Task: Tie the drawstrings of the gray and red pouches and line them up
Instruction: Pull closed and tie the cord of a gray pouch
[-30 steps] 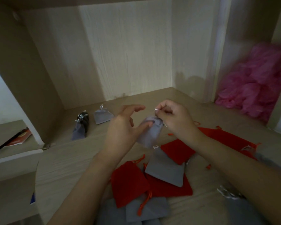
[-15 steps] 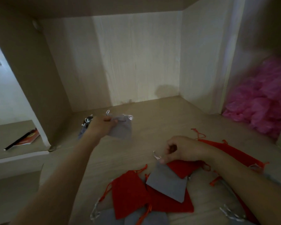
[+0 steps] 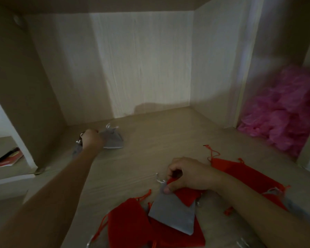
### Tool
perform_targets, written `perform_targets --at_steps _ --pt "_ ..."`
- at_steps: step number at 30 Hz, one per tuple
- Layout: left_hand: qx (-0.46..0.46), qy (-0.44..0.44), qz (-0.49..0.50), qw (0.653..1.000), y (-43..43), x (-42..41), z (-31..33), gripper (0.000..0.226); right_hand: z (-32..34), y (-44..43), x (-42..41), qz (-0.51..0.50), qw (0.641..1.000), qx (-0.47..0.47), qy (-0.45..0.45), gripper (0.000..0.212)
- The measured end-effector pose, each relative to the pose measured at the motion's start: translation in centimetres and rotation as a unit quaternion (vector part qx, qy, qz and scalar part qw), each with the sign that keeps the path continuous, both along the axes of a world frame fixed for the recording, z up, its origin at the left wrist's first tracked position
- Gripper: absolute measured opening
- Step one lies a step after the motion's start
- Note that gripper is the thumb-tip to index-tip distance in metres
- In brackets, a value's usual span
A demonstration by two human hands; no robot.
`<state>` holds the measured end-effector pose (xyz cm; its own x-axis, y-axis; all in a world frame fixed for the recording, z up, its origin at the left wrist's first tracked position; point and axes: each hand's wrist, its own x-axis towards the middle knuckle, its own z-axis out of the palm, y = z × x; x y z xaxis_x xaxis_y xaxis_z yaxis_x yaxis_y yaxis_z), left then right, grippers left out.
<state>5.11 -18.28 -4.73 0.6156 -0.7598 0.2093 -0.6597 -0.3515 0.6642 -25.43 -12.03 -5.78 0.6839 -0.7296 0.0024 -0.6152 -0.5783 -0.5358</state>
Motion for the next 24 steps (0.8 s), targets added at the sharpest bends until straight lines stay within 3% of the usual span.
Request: perform_targets --at_steps 3,6,9,13,16,18,21,23,24 --pt "0.03 -0.024 0.011 0.999 0.2 -0.3 -0.7 0.034 -0.1 -0.1 0.0 0.001 1.0 -0.002 -0.002 0.029" --pt "-0.024 -0.062 0.016 0.998 0.5 -0.8 -0.3 0.039 -0.1 -0.1 0.0 0.002 1.0 0.002 -0.006 0.027" --pt "-0.043 -0.072 -0.056 0.995 1.0 -1.9 0.0 0.028 -0.1 -0.1 0.0 0.002 1.0 0.004 -0.002 0.026" --pt "0.032 0.012 -0.129 0.991 1.1 -2.8 -1.5 0.035 -0.2 -0.1 -0.1 0.003 1.0 0.001 -0.004 0.027" --pt "0.086 -0.079 -0.175 0.978 0.7 -2.4 -2.4 0.039 -0.3 -0.1 0.1 -0.003 1.0 0.015 -0.022 0.027" --pt "0.032 -0.047 -0.264 0.963 0.7 -1.9 -2.2 0.03 -0.1 -0.1 0.1 -0.012 0.998 0.029 -0.054 0.025" --pt "-0.031 -0.033 -0.342 0.939 -0.7 0.3 -2.2 0.042 0.5 0.0 -0.1 -0.015 0.988 0.091 -0.126 0.014" --pt "-0.021 -0.148 -0.344 0.927 0.3 1.0 -1.7 0.05 0.8 -0.2 -0.2 -0.019 0.978 0.13 -0.161 0.013" --pt "-0.002 -0.208 -0.337 0.918 1.2 0.3 -1.2 0.039 0.8 -0.3 -0.2 -0.019 0.974 0.14 -0.175 0.014"
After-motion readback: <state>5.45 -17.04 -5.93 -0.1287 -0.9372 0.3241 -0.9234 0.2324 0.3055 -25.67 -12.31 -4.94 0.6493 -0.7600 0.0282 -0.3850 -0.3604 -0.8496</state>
